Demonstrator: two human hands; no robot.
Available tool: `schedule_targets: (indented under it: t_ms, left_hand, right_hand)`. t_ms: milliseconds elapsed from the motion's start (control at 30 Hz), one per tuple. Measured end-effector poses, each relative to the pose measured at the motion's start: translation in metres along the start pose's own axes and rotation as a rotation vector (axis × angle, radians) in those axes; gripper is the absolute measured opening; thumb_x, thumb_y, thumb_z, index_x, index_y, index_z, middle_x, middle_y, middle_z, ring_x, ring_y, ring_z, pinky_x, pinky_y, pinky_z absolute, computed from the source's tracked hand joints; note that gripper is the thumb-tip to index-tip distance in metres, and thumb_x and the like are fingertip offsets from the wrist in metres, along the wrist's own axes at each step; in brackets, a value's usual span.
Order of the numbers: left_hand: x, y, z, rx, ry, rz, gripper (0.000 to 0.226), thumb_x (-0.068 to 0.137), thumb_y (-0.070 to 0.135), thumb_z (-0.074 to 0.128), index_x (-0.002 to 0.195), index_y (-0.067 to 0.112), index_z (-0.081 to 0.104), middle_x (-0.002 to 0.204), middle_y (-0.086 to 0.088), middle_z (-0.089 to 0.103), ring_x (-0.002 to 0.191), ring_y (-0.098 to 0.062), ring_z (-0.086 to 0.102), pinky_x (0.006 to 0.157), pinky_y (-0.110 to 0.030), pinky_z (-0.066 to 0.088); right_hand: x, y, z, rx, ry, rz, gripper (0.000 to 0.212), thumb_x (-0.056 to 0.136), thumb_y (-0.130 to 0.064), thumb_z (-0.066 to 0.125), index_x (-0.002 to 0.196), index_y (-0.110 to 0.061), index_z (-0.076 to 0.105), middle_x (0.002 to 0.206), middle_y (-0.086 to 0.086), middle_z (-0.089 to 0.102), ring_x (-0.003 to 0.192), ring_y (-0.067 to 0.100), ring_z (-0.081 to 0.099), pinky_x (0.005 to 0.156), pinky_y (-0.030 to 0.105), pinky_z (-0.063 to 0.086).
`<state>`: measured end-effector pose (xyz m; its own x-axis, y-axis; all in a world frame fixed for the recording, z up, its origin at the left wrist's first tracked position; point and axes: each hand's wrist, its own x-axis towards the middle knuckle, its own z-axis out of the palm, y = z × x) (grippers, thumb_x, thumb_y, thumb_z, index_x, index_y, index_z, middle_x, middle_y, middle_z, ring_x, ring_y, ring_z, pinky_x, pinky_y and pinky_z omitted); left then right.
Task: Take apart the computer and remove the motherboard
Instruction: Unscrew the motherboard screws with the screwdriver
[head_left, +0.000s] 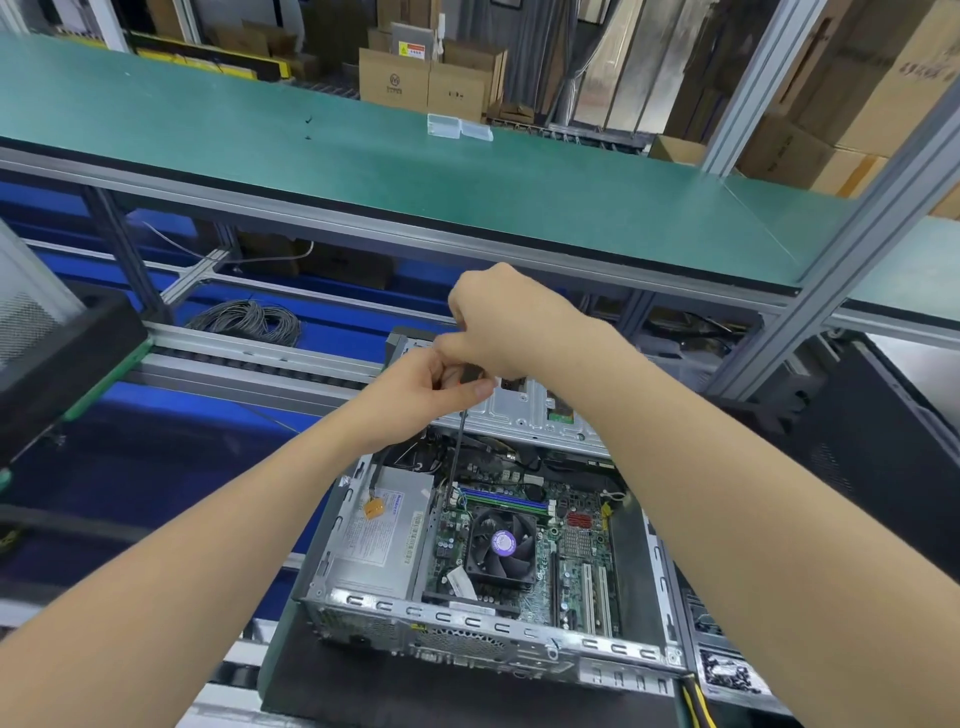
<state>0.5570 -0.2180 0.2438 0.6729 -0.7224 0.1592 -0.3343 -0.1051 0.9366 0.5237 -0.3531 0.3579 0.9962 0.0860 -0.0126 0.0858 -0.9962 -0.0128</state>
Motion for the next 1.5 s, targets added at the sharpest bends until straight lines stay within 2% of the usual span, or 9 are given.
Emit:
schedule_targets:
  t_ms: [100,200,300,433,533,633,833,1200,1500]
  left_hand:
    - [-0.002,-0.003,-0.002,0.024,-0.062,0.008,0.016,0.103,0.033,0.062,0.115,0.028,0.071,0.065,0.003,0.026,0.061,-0.012,0.032,0.071,-0.018,0.042]
    - [-0.007,-0.006,0.001,0.055,-0.045,-0.008,0.014,0.103,0.031,0.063,0.111,0.027,0.073,0.065,-0.005,0.029,0.059,-0.012,0.036,0.064,-0.012,0.041]
    - [-0.008,-0.010,0.005,0.095,-0.016,-0.049,0.019,0.103,0.040,0.060,0.101,0.029,0.075,0.068,-0.021,0.031,0.056,-0.019,0.032,0.055,-0.026,0.030]
    - [-0.008,-0.017,0.009,0.118,-0.014,-0.075,0.022,0.102,0.043,0.059,0.092,0.033,0.075,0.069,-0.024,0.037,0.060,-0.030,0.034,0.062,-0.034,0.027]
    - [-0.009,-0.030,0.011,0.245,-0.024,-0.122,0.035,0.100,0.041,0.063,0.064,0.040,0.060,0.056,0.005,0.035,0.054,-0.009,0.033,0.056,-0.027,0.025]
    - [-0.013,-0.041,0.011,0.384,-0.055,-0.152,0.022,0.095,0.038,0.067,0.075,0.041,0.058,0.054,0.013,0.038,0.051,-0.008,0.033,0.054,-0.025,0.026]
    - [-0.016,-0.048,0.006,0.403,-0.024,-0.153,0.020,0.092,0.025,0.071,0.104,0.040,0.064,0.055,0.015,0.040,0.051,-0.007,0.037,0.053,-0.020,0.032]
    - [-0.016,-0.050,0.009,0.364,-0.071,-0.071,0.011,0.101,0.042,0.060,0.101,0.046,0.070,0.057,0.008,0.033,0.052,-0.009,0.032,0.051,-0.021,0.029]
    - [-0.017,-0.057,0.015,0.370,-0.001,-0.073,0.018,0.104,0.041,0.055,0.097,0.042,0.072,0.059,0.001,0.039,0.052,-0.008,0.032,0.052,-0.026,0.025]
  right_hand:
    - [-0.004,0.009,-0.007,0.015,-0.074,-0.143,0.016,0.090,-0.033,0.070,0.088,-0.023,0.059,0.093,-0.001,0.066,0.081,0.021,0.063,0.055,0.030,0.041]
    - [-0.012,0.016,-0.011,0.155,-0.073,-0.197,0.023,0.080,-0.033,0.080,0.091,-0.031,0.060,0.094,-0.012,0.064,0.084,0.009,0.060,0.063,0.029,0.046]
    - [-0.017,0.018,0.001,0.370,-0.018,-0.175,0.028,0.072,-0.023,0.081,0.094,-0.029,0.065,0.089,-0.012,0.067,0.077,0.006,0.059,0.059,0.024,0.043]
    - [-0.024,0.018,0.038,0.628,0.039,-0.051,0.015,0.082,-0.029,0.075,0.090,-0.018,0.068,0.080,-0.001,0.072,0.074,0.021,0.067,0.067,0.036,0.057]
    - [-0.030,0.016,0.071,0.600,0.075,0.001,0.028,0.097,-0.041,0.063,0.093,-0.014,0.065,0.075,0.001,0.071,0.075,0.022,0.068,0.073,0.039,0.055]
    - [-0.035,0.017,0.086,0.652,0.121,0.014,0.041,0.103,-0.046,0.053,0.093,-0.006,0.057,0.074,0.009,0.072,0.072,0.025,0.071,0.075,0.045,0.058]
    - [-0.034,0.025,0.081,0.674,0.187,0.042,0.045,0.103,-0.046,0.051,0.090,-0.004,0.059,0.068,0.010,0.072,0.067,0.025,0.072,0.076,0.045,0.059]
    - [-0.038,0.026,0.086,0.670,0.193,0.044,0.039,0.103,-0.045,0.053,0.090,-0.008,0.057,0.075,0.011,0.072,0.073,0.030,0.071,0.076,0.047,0.058]
    - [-0.039,0.022,0.091,0.647,0.208,0.038,0.034,0.103,-0.044,0.053,0.088,-0.014,0.055,0.069,0.001,0.072,0.060,0.011,0.071,0.069,0.040,0.058]
